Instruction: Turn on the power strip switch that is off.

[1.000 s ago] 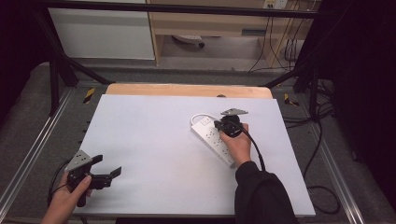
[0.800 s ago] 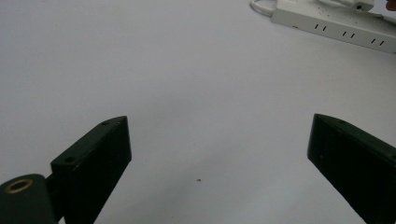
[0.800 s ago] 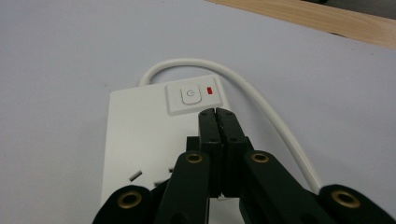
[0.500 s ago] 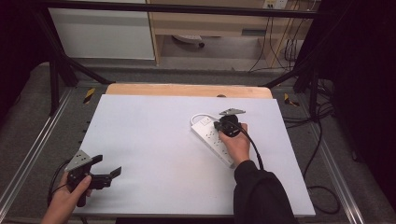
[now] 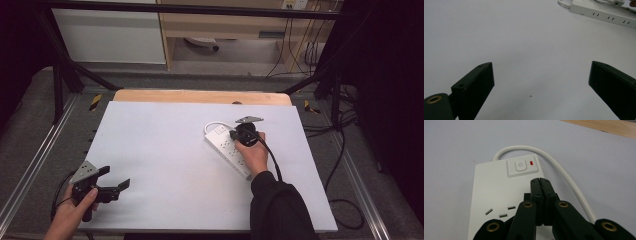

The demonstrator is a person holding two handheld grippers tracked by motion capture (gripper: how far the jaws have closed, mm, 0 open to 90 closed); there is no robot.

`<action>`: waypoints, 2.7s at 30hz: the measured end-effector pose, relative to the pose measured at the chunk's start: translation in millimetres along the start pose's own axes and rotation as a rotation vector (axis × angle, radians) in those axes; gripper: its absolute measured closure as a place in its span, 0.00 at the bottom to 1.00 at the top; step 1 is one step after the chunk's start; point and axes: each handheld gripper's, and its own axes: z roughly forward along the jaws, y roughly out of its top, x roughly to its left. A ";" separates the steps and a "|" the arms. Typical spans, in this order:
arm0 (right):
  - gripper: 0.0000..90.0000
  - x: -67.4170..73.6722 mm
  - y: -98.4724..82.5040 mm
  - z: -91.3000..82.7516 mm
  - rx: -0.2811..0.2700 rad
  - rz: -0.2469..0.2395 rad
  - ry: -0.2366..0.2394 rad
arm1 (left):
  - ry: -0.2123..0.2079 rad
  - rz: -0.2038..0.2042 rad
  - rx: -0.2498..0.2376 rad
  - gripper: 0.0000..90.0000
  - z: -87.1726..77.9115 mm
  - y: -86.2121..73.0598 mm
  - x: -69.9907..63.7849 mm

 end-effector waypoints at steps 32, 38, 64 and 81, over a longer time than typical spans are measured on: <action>1.00 3.1 0.5 1.5 -0.001 -0.002 -0.003 | -0.001 0.006 0.007 0.07 1.0 -0.3 -1.0; 1.00 3.7 0.3 2.3 -0.002 -0.002 -0.005 | -0.001 0.006 0.007 0.07 1.0 -0.2 -1.0; 1.00 5.4 0.3 5.1 0.000 -0.012 -0.006 | 0.001 0.005 0.007 0.07 0.7 -0.4 -0.3; 1.00 7.3 3.9 2.6 -0.023 -0.014 0.001 | 0.000 0.004 0.006 0.07 0.5 -0.4 -0.3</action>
